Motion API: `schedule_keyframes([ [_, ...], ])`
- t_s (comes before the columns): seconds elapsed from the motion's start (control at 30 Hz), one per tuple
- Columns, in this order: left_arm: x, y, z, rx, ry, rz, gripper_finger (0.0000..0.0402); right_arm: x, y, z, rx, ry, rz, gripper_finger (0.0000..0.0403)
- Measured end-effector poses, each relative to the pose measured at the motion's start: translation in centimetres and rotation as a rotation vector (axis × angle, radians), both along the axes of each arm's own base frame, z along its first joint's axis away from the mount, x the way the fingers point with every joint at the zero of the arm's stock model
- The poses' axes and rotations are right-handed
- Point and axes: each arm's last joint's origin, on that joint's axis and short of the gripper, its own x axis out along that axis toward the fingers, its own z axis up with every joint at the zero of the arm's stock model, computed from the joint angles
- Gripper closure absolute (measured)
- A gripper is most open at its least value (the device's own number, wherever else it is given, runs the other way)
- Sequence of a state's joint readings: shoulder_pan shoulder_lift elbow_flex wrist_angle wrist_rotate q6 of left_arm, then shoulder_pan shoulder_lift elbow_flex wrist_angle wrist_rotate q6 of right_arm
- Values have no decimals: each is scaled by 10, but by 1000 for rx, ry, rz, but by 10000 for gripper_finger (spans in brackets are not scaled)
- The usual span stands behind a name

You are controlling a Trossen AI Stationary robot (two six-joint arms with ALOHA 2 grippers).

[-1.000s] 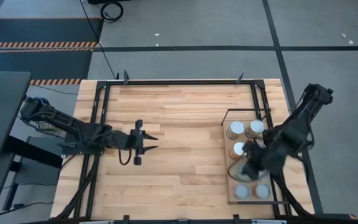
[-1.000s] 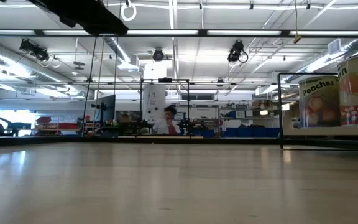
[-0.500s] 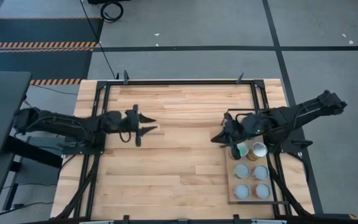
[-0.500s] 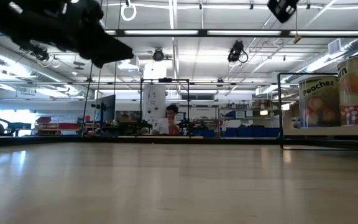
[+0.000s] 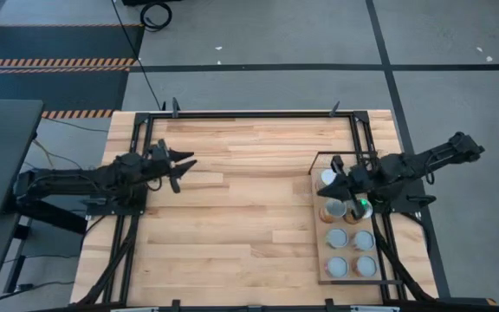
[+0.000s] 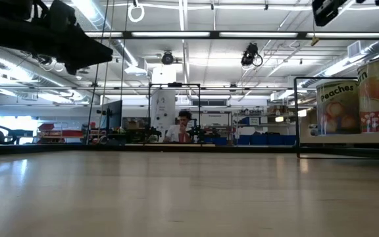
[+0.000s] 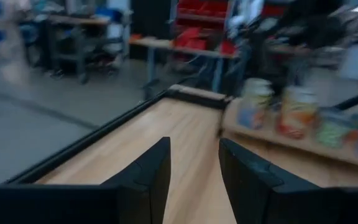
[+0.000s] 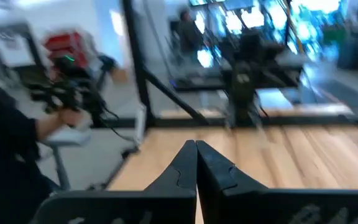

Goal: Pick and place cans onto a shelf
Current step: Return to Home Position

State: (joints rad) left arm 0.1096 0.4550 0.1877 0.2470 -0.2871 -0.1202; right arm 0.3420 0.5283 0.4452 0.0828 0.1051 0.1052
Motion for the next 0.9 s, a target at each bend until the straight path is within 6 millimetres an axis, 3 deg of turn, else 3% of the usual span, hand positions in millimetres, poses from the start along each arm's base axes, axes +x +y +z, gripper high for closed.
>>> schedule_keyframes([
  [0.13, -6, -11, 1, 29, -85, -85, 260, -13, 2, -15, -16, -153, 47, 399],
  [0.27, -12, -17, -21, 44, -180, -107, 260, -24, 2, -30, 5, -236, 92, 398],
  [0.43, -13, -19, -26, 34, -174, -114, 261, -35, 2, -51, 19, -270, 148, 396],
  [0.57, -13, -19, -27, 28, -175, -111, 261, -39, 0, -68, 27, -250, 95, 395],
  [0.8, -13, -19, -26, 1, -187, -112, 261, -57, -8, -48, 51, -248, 160, 397],
  [0.9, -13, -19, -26, -1, -189, -113, 261, -55, -7, -54, 22, -267, 158, 397],
])
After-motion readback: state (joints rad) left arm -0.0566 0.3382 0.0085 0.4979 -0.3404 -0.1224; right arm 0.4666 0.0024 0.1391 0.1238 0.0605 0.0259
